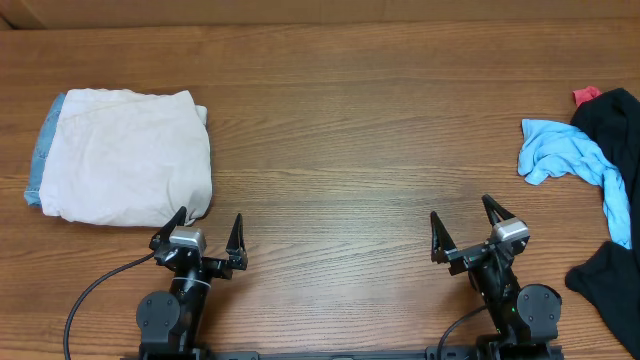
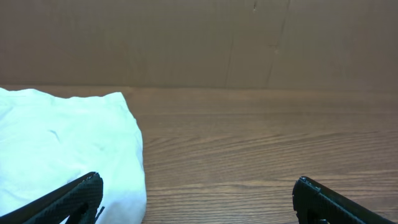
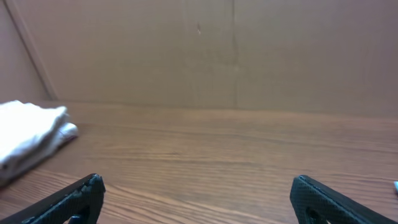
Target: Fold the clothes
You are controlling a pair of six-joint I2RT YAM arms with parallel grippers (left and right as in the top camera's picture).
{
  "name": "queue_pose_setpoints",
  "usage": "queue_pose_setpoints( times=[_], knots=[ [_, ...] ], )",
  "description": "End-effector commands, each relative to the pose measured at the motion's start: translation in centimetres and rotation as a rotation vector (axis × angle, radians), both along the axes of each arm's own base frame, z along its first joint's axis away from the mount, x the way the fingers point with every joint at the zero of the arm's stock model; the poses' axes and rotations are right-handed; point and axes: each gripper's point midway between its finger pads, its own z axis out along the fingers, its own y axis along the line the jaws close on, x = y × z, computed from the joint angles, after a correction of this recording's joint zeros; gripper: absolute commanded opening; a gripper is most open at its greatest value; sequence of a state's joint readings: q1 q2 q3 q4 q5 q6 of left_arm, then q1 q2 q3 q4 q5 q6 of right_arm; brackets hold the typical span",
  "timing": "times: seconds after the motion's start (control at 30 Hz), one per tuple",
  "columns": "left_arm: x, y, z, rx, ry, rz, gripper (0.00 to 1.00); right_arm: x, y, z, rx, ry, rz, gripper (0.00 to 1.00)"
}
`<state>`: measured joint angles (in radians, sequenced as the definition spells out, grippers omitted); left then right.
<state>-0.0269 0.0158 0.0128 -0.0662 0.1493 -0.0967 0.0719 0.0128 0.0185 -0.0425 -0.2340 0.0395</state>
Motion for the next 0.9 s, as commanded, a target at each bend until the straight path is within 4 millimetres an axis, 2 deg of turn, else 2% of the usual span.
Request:
queue_pose_setpoints(
  times=[0.0,0.1,0.17,0.23,0.33,0.53,0.6,0.67,0.73,0.8,0.83,0.87],
  knots=[
    [0.0,-0.1,-0.1,0.015,-0.008,-0.006,1.00,-0.4,0.7,1.5,0.191,0.013,0.055,1.00],
    [0.2,0.8,1.0,0.030,-0.055,0.050,1.00,-1.5,1.6,4.9,0.238,-0.029,0.124,1.00],
    [0.1,0.2,1.4,-0.020,-0.064,0.013,1.00,-2.1,1.5,7.1,0.238,-0.035,0.122,1.00],
    [0.0,-0.4,1.7,-0.141,-0.054,-0.018,1.00,-2.0,1.4,8.0,0.233,0.045,0.107,1.00],
    [-0.2,-0.7,2.5,-0.253,-0.050,-0.031,1.00,-1.2,1.1,8.1,0.219,0.225,0.063,1.00],
    [-1.3,-0.4,8.1,-0.271,-0.142,-0.033,1.00,3.0,0.8,8.4,0.094,0.636,0.001,1.00],
    [-1.8,-0.4,10.0,-0.270,-0.111,-0.029,1.00,4.6,1.2,8.5,0.093,0.761,0.010,1.00],
    [-1.9,-0.6,11.6,-0.269,-0.053,-0.030,1.00,6.2,1.7,7.6,0.101,0.915,0.018,1.00],
    [-1.6,-0.6,13.0,-0.256,0.002,-0.023,1.00,7.4,1.7,6.7,0.093,0.986,0.010,1.00],
    [-0.4,-0.8,14.9,-0.250,0.102,-0.019,1.00,9.2,0.4,6.1,0.109,1.057,-0.063,0.99],
    [0.4,-0.9,15.8,-0.241,0.156,-0.021,1.00,10.1,-1.4,5.9,0.126,1.079,-0.158,0.99],
    [1.2,-1.2,16.5,-0.225,0.193,-0.034,1.00,11.0,-4.5,5.8,0.153,1.097,-0.321,1.00]
  ],
)
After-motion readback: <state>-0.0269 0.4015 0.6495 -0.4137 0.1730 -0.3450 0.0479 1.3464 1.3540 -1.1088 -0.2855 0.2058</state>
